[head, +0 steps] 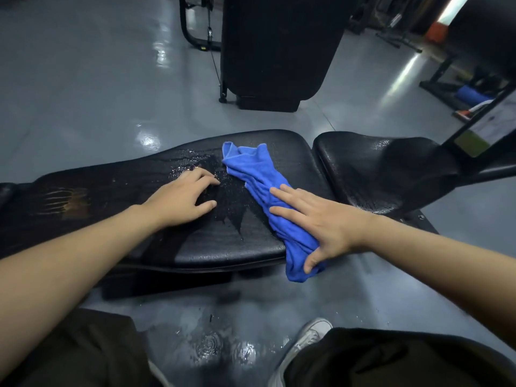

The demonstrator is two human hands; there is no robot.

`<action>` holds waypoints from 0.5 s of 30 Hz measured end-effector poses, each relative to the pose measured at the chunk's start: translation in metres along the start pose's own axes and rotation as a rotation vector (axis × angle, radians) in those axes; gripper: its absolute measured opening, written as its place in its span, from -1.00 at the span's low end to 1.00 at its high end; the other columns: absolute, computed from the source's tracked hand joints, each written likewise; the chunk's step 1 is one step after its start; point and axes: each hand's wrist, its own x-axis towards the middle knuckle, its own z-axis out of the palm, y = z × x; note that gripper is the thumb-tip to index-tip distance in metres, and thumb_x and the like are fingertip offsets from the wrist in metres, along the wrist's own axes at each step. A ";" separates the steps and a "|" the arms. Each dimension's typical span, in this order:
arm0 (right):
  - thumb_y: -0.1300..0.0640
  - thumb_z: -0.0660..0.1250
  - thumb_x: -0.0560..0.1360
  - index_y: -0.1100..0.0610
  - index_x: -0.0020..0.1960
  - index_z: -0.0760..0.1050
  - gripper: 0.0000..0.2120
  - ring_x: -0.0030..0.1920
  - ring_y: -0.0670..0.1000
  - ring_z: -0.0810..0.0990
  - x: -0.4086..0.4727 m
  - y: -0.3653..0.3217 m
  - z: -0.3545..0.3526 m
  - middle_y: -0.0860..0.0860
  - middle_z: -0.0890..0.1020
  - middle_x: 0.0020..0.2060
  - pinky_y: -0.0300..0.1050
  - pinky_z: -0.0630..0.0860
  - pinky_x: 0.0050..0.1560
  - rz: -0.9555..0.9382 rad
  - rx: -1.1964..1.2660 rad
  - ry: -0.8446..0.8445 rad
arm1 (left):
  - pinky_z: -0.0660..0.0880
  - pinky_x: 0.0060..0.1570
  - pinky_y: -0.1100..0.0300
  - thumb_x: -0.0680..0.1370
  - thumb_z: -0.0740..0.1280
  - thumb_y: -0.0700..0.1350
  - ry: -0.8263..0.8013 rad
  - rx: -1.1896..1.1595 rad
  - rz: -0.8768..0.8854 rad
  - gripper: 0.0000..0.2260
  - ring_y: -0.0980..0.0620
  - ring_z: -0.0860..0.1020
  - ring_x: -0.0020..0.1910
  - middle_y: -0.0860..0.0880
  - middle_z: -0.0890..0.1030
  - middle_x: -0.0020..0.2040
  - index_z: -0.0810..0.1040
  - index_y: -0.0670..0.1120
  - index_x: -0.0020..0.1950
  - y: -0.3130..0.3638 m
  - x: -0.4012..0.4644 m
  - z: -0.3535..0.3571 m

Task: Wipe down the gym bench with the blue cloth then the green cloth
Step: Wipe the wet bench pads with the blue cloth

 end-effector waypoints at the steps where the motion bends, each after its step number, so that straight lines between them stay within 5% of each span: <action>1: -0.56 0.29 0.31 0.20 0.59 0.11 0.15 0.60 0.22 -0.14 0.005 -0.003 0.001 0.23 -0.04 0.60 0.11 -0.05 0.59 -0.010 -0.042 -0.009 | 0.44 0.20 0.04 0.60 0.29 0.13 -0.005 0.000 0.005 -0.55 0.05 0.34 0.39 0.13 0.32 0.43 0.37 0.09 0.47 -0.001 -0.001 0.000; 5: -0.43 0.40 0.28 0.27 0.53 0.23 0.08 0.56 0.33 0.05 0.014 -0.019 0.011 0.32 0.19 0.52 0.18 0.07 0.55 0.042 -0.050 0.051 | 0.46 0.23 0.02 0.60 0.27 0.15 -0.010 0.002 0.019 -0.54 0.04 0.34 0.39 0.13 0.31 0.43 0.35 0.10 0.48 -0.005 -0.002 0.000; 15: -0.39 0.46 0.24 0.32 0.48 0.28 0.08 0.51 0.38 0.16 0.051 -0.071 0.020 0.36 0.28 0.46 0.24 0.13 0.53 0.121 -0.011 0.122 | 0.48 0.25 -0.04 0.58 0.26 0.16 0.020 0.024 0.070 -0.56 0.02 0.37 0.38 0.11 0.34 0.42 0.40 0.07 0.43 -0.013 -0.021 0.000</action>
